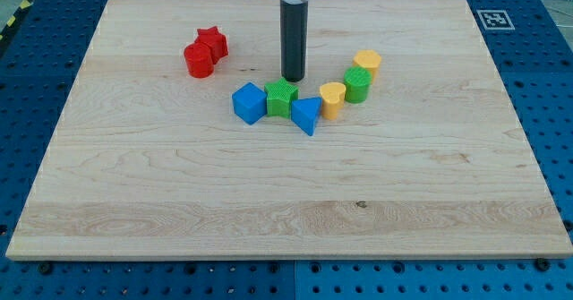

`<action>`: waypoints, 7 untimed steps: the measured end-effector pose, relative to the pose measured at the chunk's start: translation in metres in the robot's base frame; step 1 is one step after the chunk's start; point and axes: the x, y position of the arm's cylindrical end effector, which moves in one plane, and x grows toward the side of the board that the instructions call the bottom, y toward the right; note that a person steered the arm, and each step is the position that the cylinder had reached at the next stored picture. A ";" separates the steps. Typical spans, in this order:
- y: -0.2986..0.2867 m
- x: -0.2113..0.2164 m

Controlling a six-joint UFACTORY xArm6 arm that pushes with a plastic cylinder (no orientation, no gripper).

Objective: Move the blue triangle below the green star

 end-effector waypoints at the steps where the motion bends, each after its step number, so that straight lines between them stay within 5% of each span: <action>1: 0.005 0.021; 7: 0.037 0.069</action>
